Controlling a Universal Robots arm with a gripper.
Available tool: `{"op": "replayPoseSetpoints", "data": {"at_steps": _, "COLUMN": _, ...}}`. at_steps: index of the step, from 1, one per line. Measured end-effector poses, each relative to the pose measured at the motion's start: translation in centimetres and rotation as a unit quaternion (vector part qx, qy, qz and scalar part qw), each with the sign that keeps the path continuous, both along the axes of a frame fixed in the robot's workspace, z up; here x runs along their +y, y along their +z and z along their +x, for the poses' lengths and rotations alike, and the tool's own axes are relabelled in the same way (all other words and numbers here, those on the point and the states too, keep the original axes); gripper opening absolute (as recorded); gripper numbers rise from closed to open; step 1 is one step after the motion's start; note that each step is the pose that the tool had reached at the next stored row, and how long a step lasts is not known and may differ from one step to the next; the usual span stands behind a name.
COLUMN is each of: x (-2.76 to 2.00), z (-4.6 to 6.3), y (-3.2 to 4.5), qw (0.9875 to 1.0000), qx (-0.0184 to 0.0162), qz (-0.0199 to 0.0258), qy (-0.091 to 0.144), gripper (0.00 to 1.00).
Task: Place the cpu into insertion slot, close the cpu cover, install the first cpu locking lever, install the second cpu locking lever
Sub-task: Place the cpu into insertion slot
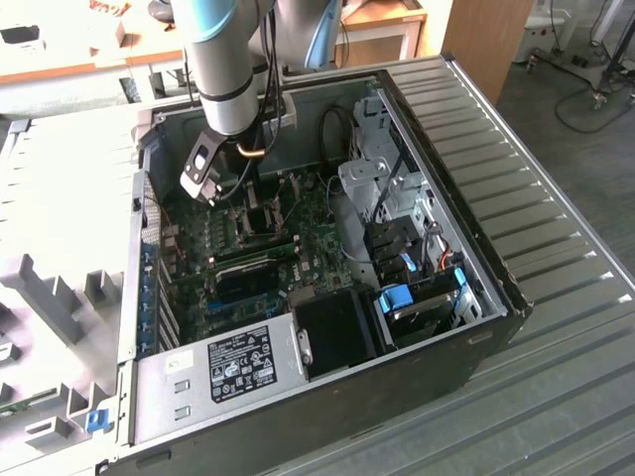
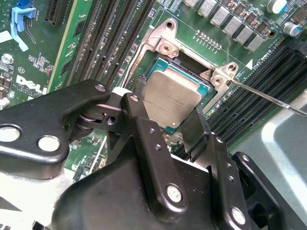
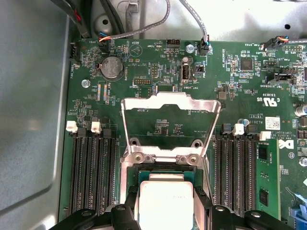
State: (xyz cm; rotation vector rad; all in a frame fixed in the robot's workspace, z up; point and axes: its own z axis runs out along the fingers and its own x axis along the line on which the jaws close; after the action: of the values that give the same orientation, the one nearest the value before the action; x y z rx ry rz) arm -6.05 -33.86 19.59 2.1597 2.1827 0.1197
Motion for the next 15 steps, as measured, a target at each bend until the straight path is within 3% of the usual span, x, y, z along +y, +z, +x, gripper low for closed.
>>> {"op": "replayPoseSetpoints", "data": {"at_steps": 15, "x": 0.14, "z": 0.03, "y": -0.12, "qw": 1.0, "qx": 0.0, "qz": 0.0009, "qy": 0.0, "gripper": 0.54}}
